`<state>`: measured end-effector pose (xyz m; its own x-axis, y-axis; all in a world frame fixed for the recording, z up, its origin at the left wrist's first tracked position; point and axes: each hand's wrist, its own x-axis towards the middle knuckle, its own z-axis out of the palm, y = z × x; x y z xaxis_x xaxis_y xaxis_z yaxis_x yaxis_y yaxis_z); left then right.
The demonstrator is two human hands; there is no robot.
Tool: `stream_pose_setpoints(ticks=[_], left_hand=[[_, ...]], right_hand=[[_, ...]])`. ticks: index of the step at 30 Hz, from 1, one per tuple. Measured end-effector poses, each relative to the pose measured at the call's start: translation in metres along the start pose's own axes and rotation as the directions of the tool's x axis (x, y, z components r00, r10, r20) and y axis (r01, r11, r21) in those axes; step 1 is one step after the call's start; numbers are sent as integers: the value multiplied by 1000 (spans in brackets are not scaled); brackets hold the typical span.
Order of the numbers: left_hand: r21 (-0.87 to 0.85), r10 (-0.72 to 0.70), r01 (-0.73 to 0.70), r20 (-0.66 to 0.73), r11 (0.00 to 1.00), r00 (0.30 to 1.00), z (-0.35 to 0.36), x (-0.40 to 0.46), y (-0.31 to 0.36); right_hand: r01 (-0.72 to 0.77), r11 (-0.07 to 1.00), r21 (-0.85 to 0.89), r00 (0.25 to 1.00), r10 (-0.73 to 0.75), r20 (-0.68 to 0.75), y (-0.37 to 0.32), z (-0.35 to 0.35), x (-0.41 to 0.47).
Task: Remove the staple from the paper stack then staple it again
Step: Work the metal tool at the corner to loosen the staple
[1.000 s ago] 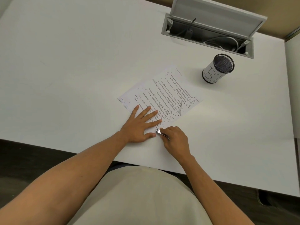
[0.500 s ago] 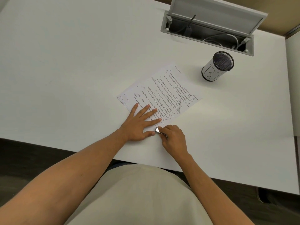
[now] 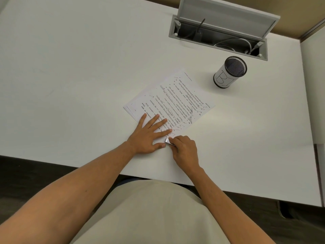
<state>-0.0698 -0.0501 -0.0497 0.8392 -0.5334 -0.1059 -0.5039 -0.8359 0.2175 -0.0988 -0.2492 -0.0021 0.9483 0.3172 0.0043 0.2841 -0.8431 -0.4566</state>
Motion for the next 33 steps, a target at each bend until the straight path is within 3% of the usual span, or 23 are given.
stream_pose_setpoints(ticks=[17,24,33], left_hand=[[-37,-14,15,31,999,999,-4,1,1],[-15,-23,25,89,1000,996,-5,4,2],[-16,-41,43,110,999,993,-4,5,1]], right_hand=[[-84,996,-1,996,84,17,3,-2,-3],[-33,999,-2,999,33,26,-4,-3,2],[-70,998,5,997,70,31,-3,-1,-2]])
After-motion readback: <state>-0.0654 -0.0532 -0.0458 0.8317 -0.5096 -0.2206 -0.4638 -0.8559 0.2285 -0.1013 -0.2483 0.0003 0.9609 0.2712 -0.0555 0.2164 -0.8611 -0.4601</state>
